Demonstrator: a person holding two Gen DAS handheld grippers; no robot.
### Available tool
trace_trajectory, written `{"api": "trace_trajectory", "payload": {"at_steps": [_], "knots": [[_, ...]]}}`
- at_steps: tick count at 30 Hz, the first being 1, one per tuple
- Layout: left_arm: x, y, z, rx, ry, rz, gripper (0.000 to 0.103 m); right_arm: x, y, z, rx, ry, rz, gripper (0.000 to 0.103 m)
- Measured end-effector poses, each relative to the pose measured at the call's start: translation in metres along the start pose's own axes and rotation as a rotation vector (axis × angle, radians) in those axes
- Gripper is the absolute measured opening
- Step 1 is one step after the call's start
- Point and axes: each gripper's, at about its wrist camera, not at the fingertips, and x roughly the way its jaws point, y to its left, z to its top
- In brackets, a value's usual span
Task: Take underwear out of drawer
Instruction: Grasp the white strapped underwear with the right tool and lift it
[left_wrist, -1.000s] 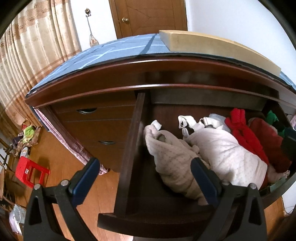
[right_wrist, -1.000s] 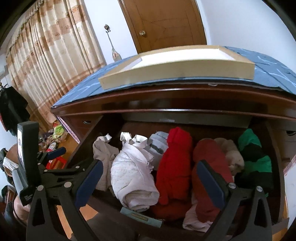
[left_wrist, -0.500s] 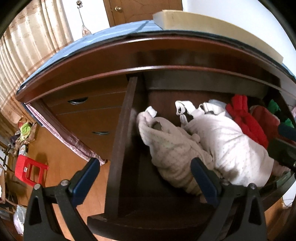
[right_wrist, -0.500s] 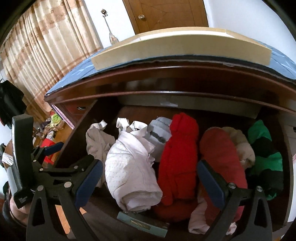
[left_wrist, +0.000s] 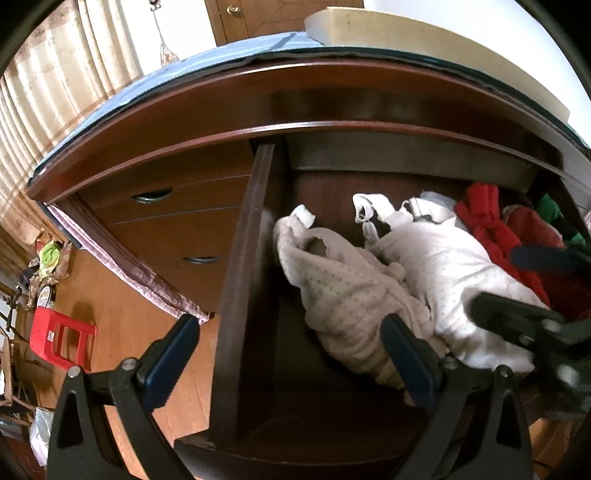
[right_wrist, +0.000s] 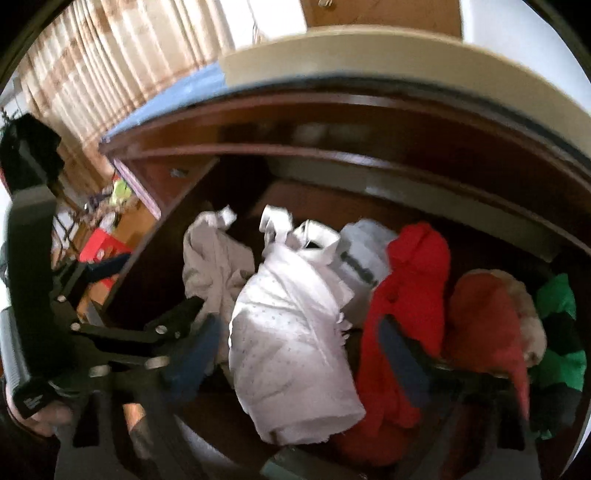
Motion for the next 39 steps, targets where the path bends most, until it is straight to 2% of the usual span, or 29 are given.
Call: {"api": "trace_trajectory", "payload": {"at_steps": [6, 11, 16, 17, 18, 19, 22, 25, 29, 33, 37, 39], "knots": [[0.002, 0.005, -0.001, -0.017, 0.013, 0.0, 0.1, 0.024, -0.005, 0.006, 0.058, 0.098, 0.056, 0.071], [0.004, 0.006, -0.002, -0.007, 0.018, 0.022, 0.1, 0.035, -0.007, 0.009, 0.083, 0.173, 0.035, 0.071], [0.004, 0.011, -0.002, -0.027, 0.031, 0.014, 0.1, 0.043, -0.007, 0.012, 0.071, 0.201, 0.028, 0.07], [0.004, 0.012, -0.003, -0.028, 0.032, 0.011, 0.1, 0.042, -0.006, 0.012, 0.062, 0.195, 0.029, 0.068], [0.004, 0.012, -0.002, -0.028, 0.032, 0.012, 0.1, 0.041, -0.008, 0.011, 0.058, 0.191, 0.034, 0.059], [0.003, 0.012, -0.002, -0.027, 0.033, 0.012, 0.1, 0.041, -0.009, 0.01, 0.056, 0.186, 0.044, 0.051], [0.002, 0.012, -0.002, -0.03, 0.036, 0.013, 0.1, 0.038, -0.015, 0.006, 0.079, 0.146, 0.071, 0.043], [-0.001, 0.011, 0.001, -0.037, 0.038, 0.003, 0.1, 0.026, -0.027, 0.001, 0.128, 0.079, 0.129, 0.038], [-0.003, 0.004, 0.009, -0.059, 0.053, -0.036, 0.1, 0.001, -0.042, -0.011, 0.182, -0.036, 0.175, 0.038], [-0.001, -0.005, 0.019, -0.078, 0.075, -0.045, 0.1, -0.025, -0.048, -0.015, 0.167, -0.137, 0.116, 0.038], [0.006, -0.012, 0.028, -0.11, 0.13, -0.002, 0.101, -0.04, -0.052, -0.02, 0.15, -0.179, 0.075, 0.038], [0.005, -0.01, 0.029, -0.128, 0.139, -0.008, 0.101, -0.045, -0.055, -0.024, 0.146, -0.195, 0.073, 0.038]]}}
